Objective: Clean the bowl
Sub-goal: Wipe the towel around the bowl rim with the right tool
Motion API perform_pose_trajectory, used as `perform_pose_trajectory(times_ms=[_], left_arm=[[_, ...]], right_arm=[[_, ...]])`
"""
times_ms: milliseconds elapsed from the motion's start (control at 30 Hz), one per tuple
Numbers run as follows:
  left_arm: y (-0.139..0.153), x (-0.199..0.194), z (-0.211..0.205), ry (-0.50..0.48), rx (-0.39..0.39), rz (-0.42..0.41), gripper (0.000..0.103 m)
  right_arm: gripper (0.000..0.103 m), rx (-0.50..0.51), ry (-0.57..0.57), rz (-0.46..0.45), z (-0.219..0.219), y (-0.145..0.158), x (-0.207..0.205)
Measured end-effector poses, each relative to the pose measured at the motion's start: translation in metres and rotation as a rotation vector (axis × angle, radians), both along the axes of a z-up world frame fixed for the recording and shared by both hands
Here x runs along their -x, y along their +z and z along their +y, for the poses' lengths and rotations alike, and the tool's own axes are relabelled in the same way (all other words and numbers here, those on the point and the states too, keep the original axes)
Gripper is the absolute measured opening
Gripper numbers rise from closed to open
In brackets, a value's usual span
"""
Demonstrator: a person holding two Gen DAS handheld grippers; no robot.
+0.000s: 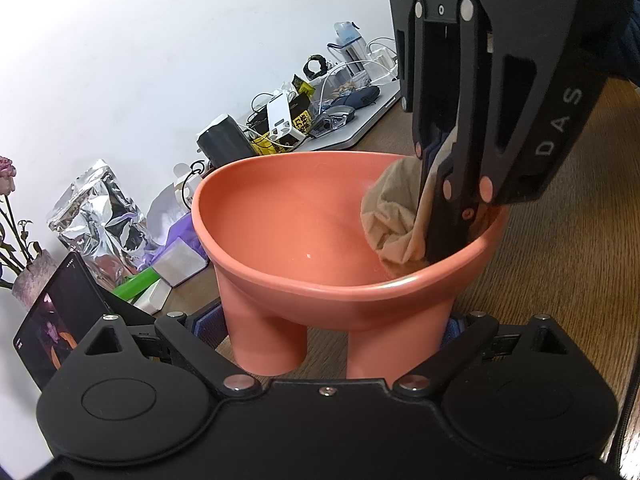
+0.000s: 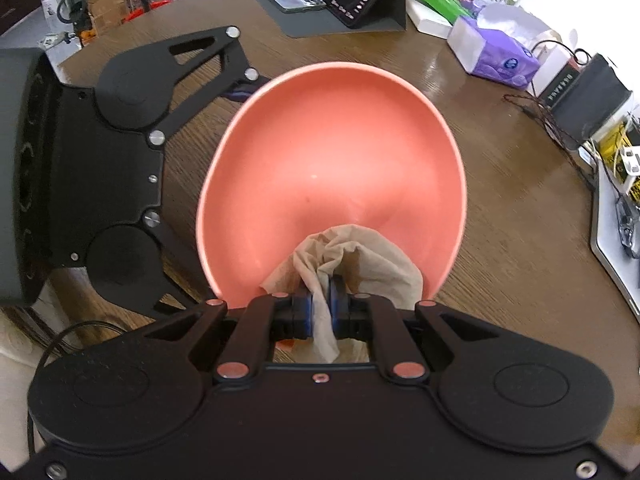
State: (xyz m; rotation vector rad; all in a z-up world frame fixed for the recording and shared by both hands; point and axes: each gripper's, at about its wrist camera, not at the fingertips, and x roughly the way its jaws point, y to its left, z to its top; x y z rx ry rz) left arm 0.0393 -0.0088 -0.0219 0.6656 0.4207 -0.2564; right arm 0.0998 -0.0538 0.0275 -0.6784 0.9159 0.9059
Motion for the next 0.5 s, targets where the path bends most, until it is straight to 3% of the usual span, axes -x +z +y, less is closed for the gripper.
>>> perform_pose_trajectory(times_ms=[500], left_arm=[[-0.001,-0.004,0.003,-0.001,-0.001,-0.001,0.095]], right_arm=[[0.009,-0.202,0.041,0.066,0.011,0.014,-0.006]])
